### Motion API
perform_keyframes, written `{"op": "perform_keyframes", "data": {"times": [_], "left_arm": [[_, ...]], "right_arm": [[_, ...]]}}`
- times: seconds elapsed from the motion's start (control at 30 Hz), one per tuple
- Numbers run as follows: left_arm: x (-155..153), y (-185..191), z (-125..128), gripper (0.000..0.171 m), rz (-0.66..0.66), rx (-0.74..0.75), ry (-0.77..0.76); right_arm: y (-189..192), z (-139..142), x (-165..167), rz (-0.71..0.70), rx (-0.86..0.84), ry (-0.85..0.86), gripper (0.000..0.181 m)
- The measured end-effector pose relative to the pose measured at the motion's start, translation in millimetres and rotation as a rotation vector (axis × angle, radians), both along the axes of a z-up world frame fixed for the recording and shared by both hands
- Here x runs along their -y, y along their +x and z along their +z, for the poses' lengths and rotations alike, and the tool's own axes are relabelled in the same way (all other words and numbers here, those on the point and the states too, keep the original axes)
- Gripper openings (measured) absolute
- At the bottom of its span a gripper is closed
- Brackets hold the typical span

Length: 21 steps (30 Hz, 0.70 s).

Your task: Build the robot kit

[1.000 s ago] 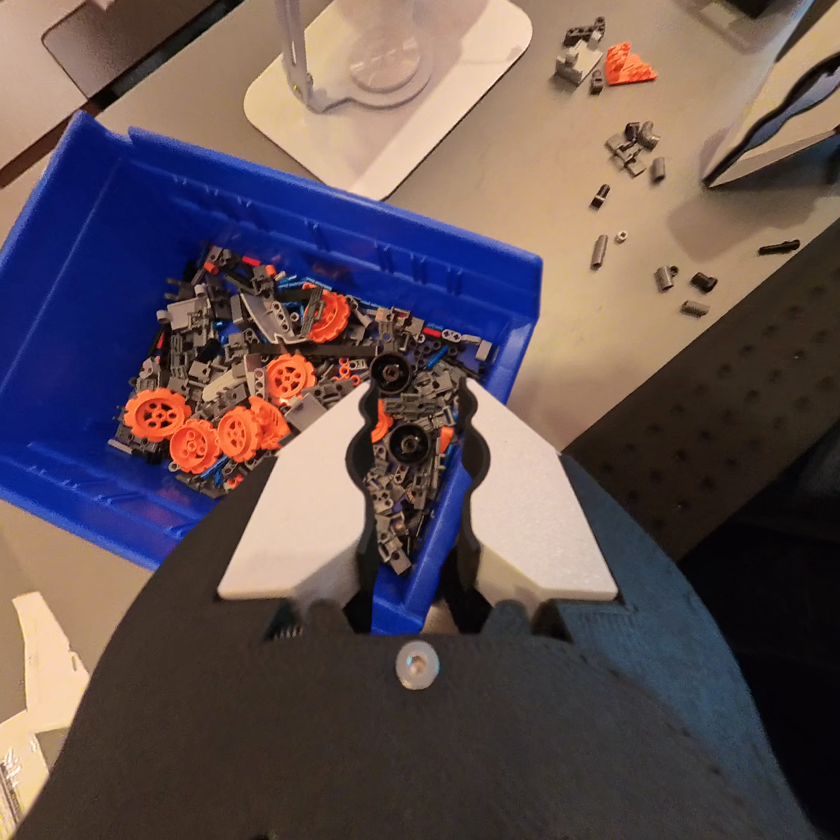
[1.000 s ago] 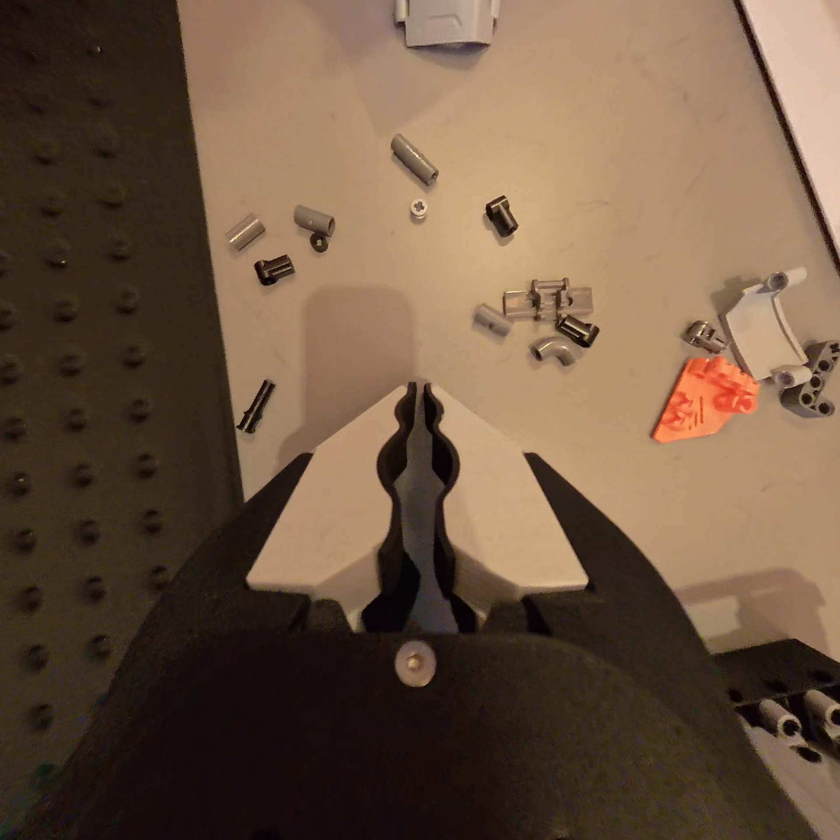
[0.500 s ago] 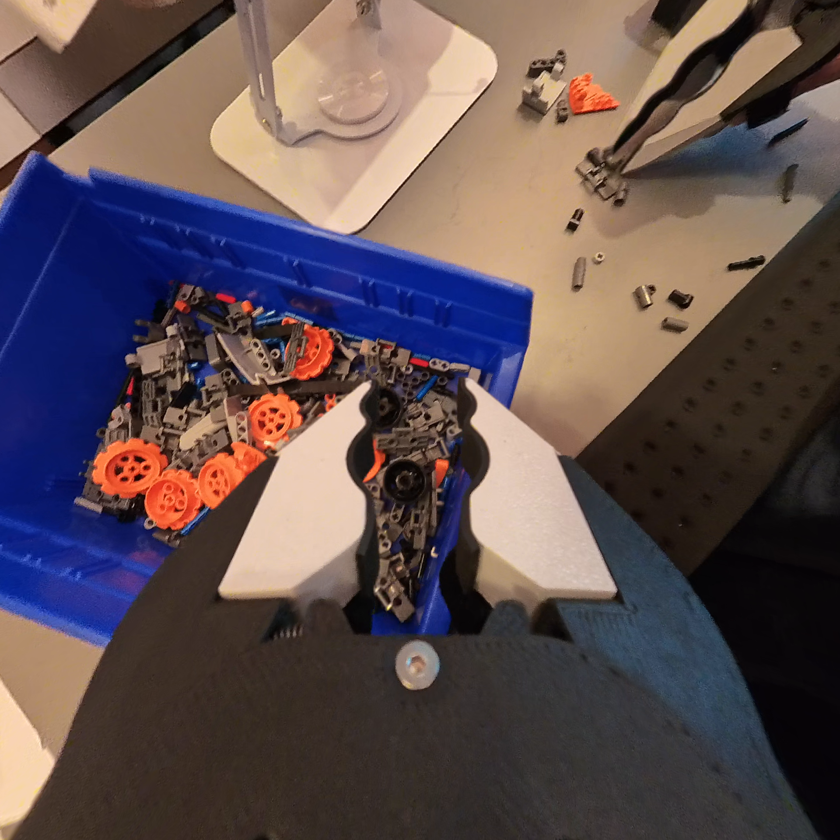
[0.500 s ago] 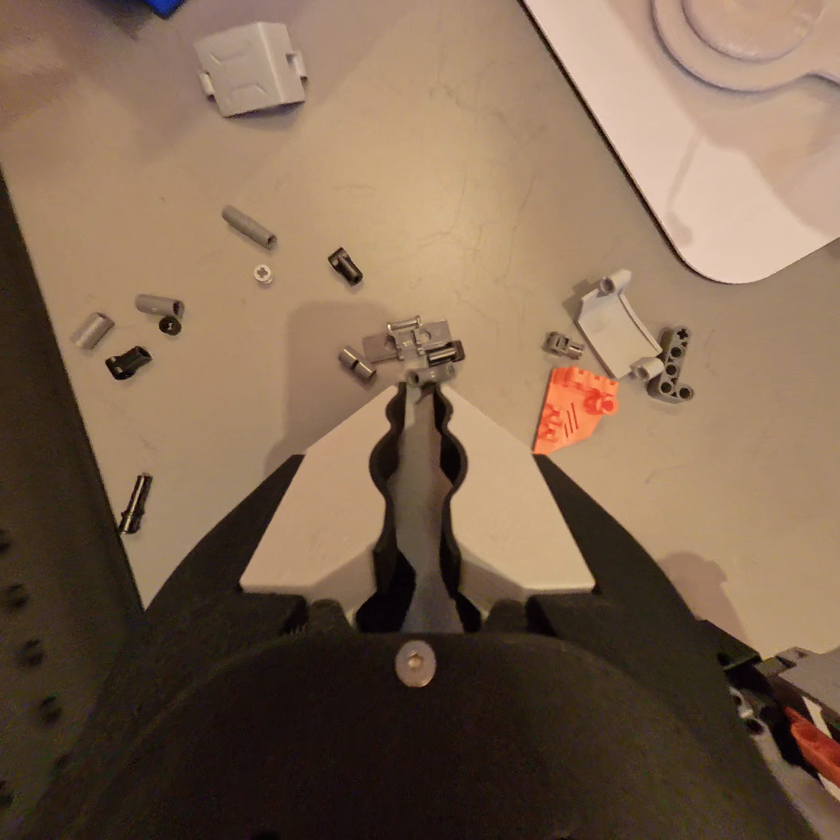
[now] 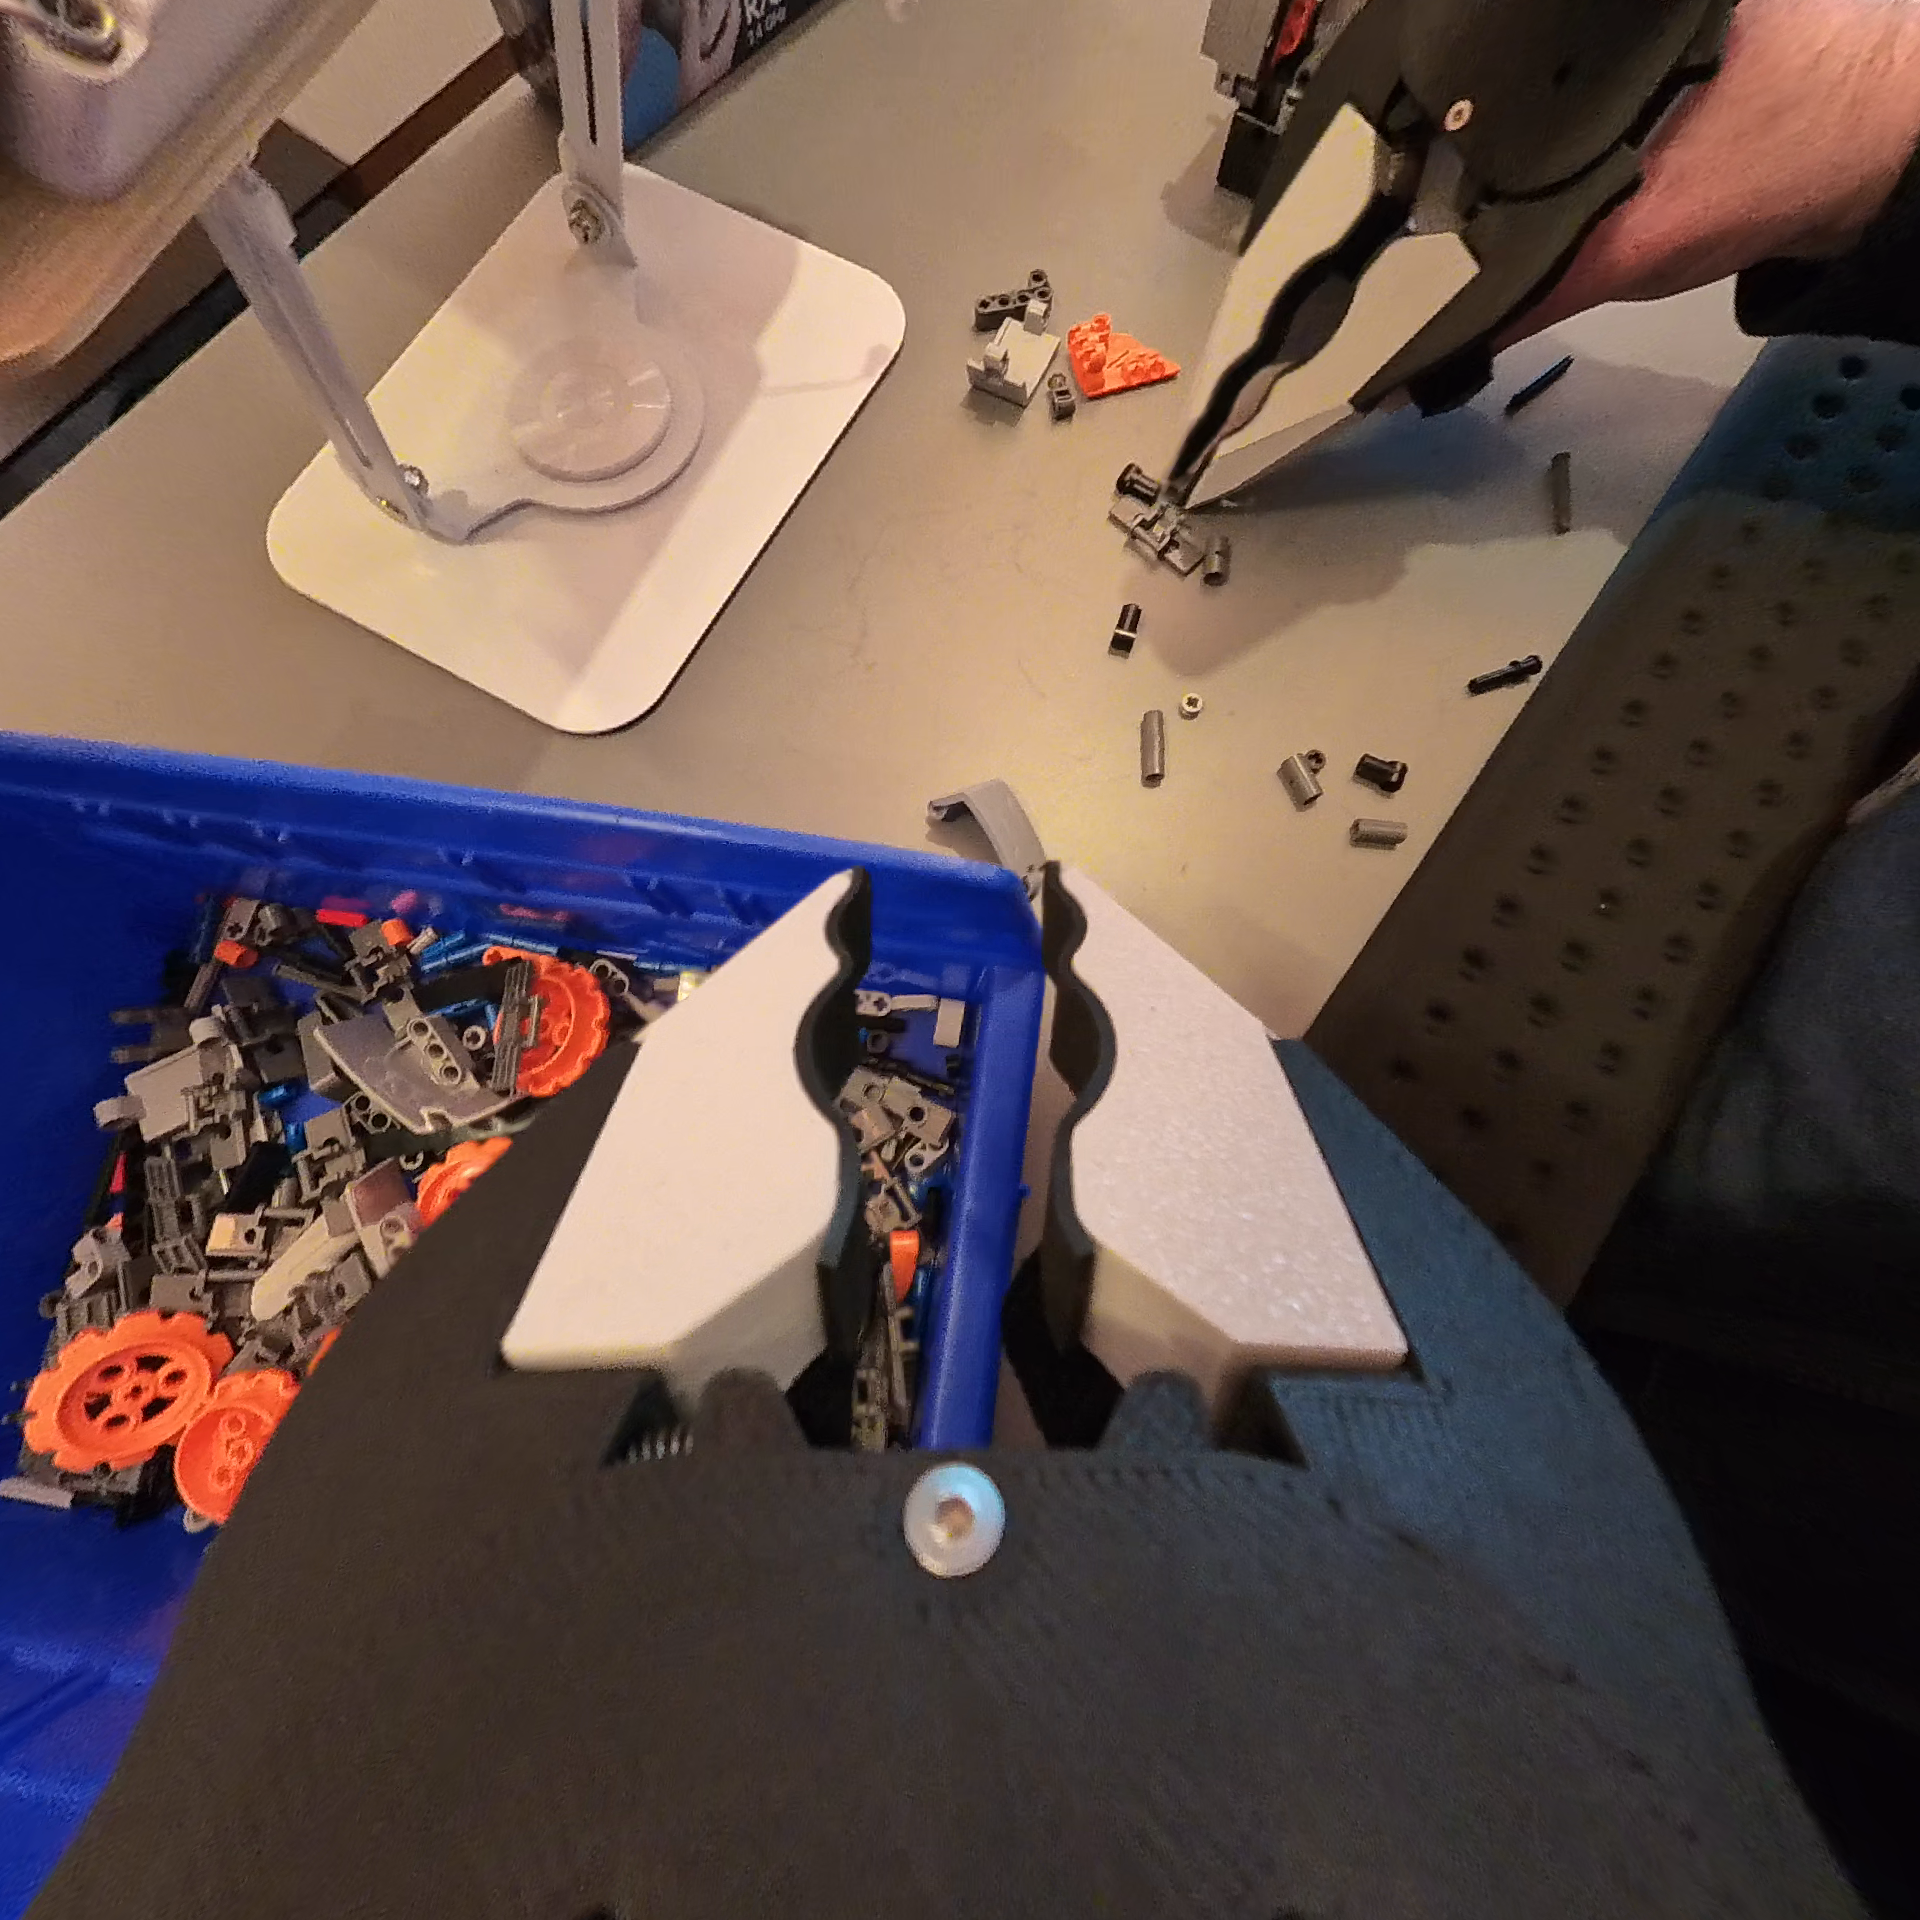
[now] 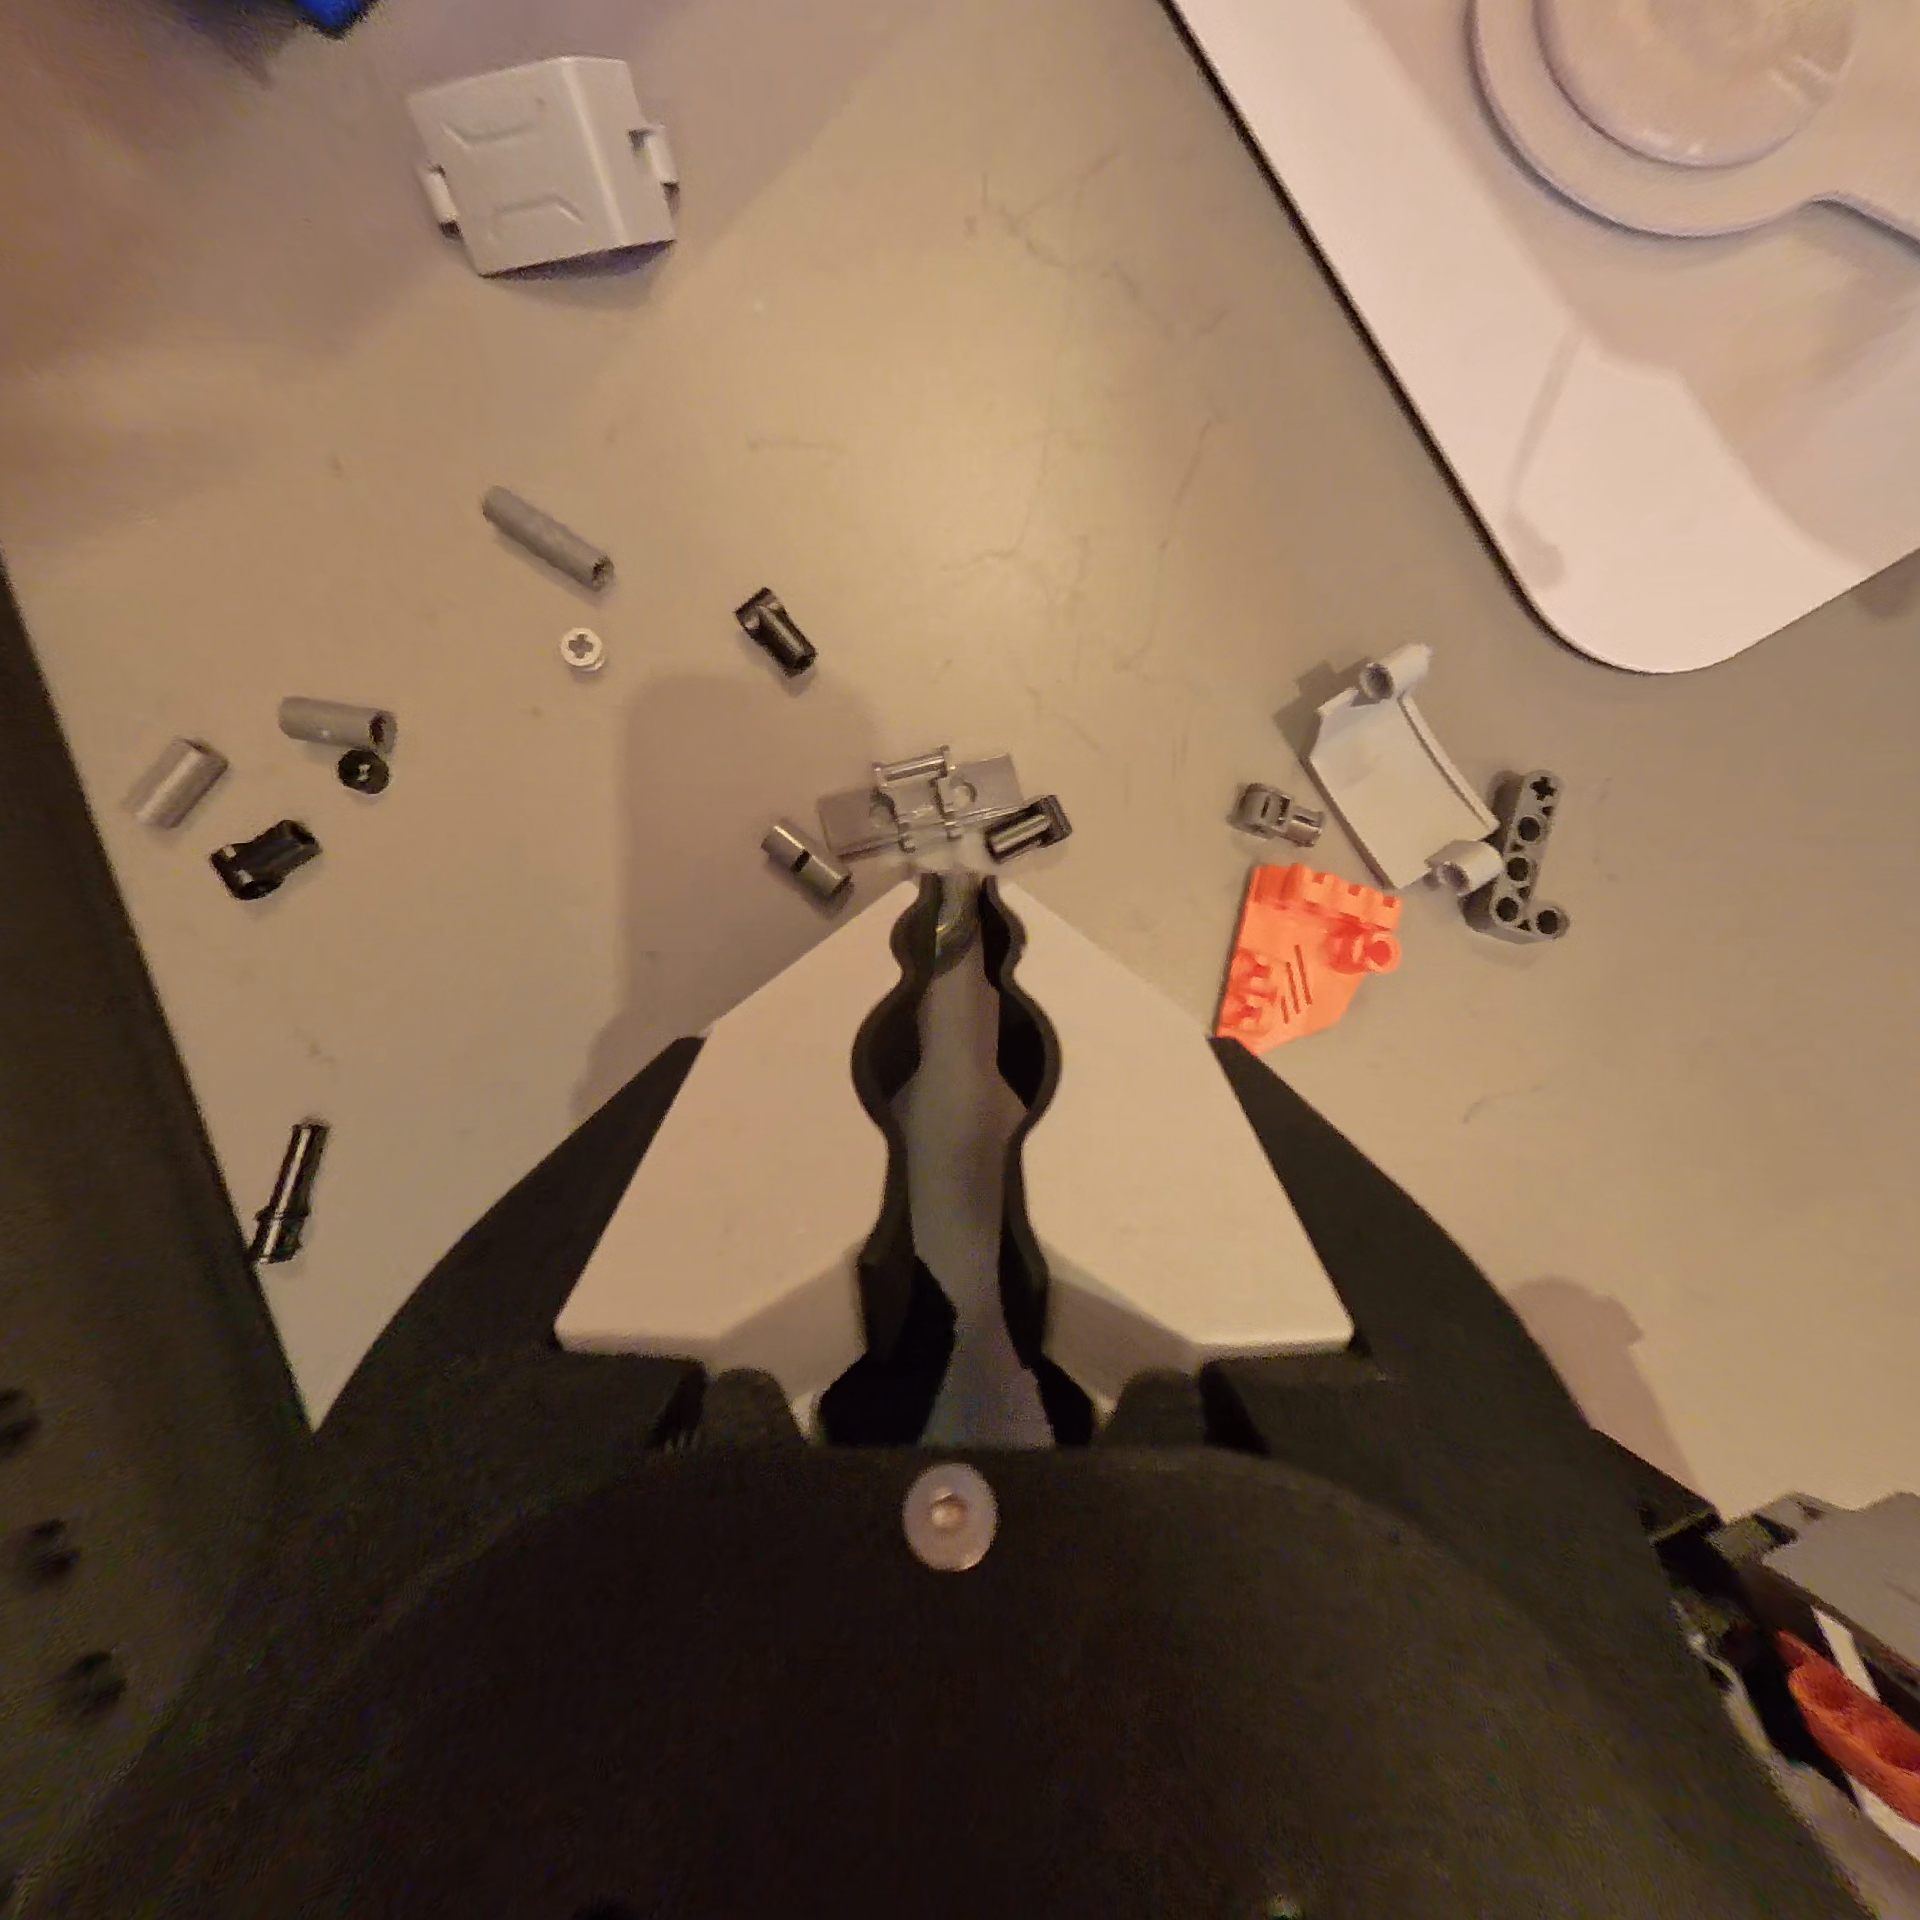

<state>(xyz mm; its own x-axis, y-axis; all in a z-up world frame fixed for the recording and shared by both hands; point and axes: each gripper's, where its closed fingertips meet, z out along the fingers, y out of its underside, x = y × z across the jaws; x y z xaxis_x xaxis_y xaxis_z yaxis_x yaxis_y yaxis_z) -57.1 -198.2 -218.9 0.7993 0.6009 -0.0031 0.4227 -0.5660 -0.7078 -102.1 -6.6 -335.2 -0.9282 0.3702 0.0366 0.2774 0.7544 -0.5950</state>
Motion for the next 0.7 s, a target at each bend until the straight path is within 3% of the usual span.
{"op": "perform_keyframes", "data": {"times": [0.27,0.33,0.4,0.7], "left_arm": [[33,4,-2,0.030,0.080,0.007,-0.024],[44,5,-6,0.030,0.103,0.018,-0.045],[56,5,-10,0.031,0.125,0.031,-0.068],[113,5,-20,0.038,0.208,0.103,-0.133]], "right_arm": [[23,-1,-31,-0.006,0.026,0.046,0.005],[34,-1,-39,-0.001,0.048,0.047,0.017],[47,-1,-41,0.016,0.099,0.041,0.031],[45,17,-32,-0.058,0.028,-0.061,0.031]]}}
